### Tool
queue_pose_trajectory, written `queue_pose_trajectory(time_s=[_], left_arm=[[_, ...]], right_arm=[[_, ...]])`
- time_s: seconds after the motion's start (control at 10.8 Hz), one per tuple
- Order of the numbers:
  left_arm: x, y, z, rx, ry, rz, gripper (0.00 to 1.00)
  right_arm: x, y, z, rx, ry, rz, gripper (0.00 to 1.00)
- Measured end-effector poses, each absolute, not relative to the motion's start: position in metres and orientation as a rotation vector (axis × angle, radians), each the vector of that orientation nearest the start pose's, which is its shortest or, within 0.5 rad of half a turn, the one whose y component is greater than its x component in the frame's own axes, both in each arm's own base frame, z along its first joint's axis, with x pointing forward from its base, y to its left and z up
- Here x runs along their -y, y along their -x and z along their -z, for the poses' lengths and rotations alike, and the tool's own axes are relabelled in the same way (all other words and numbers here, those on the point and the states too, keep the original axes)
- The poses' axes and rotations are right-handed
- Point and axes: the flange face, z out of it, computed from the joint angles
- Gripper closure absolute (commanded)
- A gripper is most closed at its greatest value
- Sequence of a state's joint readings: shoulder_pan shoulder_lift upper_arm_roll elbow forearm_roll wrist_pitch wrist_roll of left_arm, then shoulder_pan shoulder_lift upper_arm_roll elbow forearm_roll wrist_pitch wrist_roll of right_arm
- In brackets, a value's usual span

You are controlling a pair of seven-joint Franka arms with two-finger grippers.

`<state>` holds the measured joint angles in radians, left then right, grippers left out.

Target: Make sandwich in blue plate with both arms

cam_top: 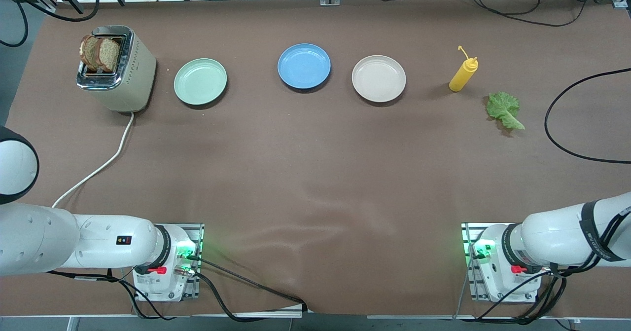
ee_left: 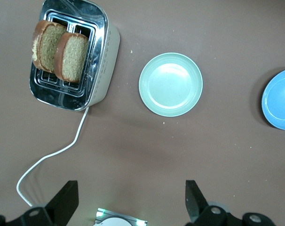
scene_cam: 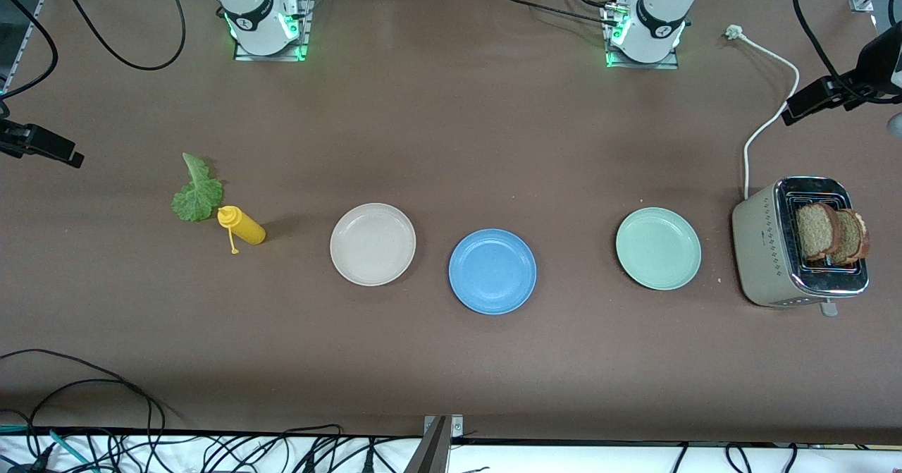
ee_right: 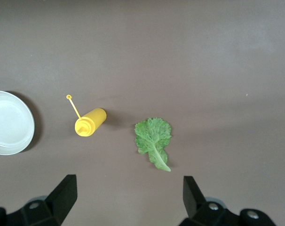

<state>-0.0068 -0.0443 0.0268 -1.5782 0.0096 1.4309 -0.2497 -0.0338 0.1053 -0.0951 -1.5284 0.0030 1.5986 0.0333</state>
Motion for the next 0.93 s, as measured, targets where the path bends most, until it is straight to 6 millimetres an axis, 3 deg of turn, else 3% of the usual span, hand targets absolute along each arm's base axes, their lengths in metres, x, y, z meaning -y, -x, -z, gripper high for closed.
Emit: queue_pose_trajectory(time_s=[0.93], left_arm=[[-0.0101,-0.5222,-0.6374,0.415,3.086,-0.189,0.0]], right_arm=[[0.0729,-0.5832,-0.5871,-0.256,3.134,-0.055,0.0]])
